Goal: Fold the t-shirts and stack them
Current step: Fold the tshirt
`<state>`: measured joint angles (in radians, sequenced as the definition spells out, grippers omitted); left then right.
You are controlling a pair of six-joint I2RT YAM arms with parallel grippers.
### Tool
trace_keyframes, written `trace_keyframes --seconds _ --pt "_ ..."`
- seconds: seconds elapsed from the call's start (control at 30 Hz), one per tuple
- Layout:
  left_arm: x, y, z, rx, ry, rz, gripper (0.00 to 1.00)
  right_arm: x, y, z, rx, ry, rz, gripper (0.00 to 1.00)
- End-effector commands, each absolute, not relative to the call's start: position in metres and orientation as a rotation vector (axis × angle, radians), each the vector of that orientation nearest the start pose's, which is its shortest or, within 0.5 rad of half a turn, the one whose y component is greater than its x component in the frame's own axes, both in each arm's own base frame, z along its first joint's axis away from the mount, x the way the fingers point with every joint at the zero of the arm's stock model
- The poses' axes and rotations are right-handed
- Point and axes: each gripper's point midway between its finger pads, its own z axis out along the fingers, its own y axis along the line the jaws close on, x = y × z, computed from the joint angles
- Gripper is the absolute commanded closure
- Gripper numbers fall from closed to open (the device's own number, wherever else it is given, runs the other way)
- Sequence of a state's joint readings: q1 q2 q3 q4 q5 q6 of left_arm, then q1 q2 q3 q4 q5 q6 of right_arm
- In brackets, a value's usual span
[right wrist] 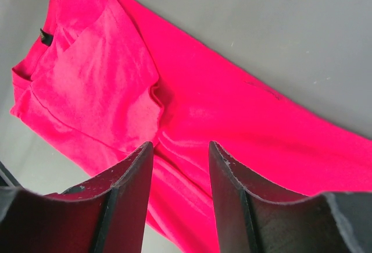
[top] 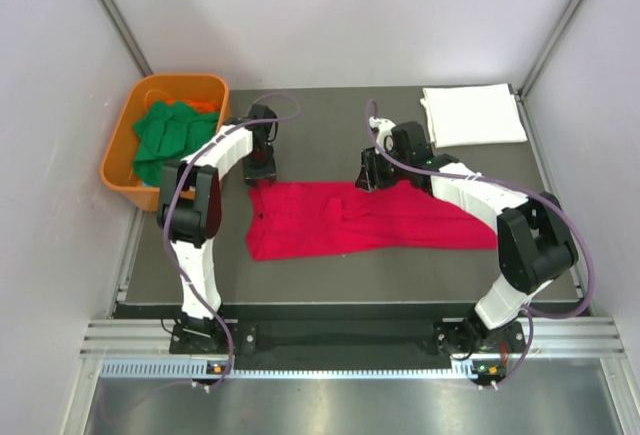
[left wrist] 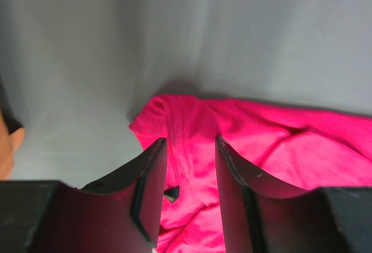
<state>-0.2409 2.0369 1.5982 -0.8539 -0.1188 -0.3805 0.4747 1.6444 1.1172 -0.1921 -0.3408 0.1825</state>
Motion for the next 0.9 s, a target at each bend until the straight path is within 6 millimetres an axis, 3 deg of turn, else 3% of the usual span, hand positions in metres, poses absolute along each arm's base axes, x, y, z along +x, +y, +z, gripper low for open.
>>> trace_keyframes --seconds 0.0,0.13,0.3,0.33,0.63,0.87 --pt "0.411 -0.090 0.037 -0.199 2.836 0.080 0.56 0.360 0.252 0.142 -0.521 2.218 0.709 0.57" --pt "0.416 -0.086 0.031 -0.209 2.828 0.120 0.59 0.359 0.251 0.143 -0.517 2.217 0.705 0.57" --pt "0.433 -0.082 0.034 -0.203 2.774 0.167 0.98 0.358 0.248 0.142 -0.510 2.223 0.691 0.57" --pt "0.438 -0.080 0.034 -0.206 2.762 0.180 1.00 0.357 0.248 0.141 -0.510 2.223 0.691 0.57" --pt "0.491 -0.088 0.034 -0.215 2.669 0.137 1.00 0.364 0.234 0.147 -0.394 2.224 0.611 0.57" --pt "0.558 -0.099 0.054 -0.233 2.473 0.075 1.00 0.375 0.202 0.159 -0.179 2.208 0.456 0.57"
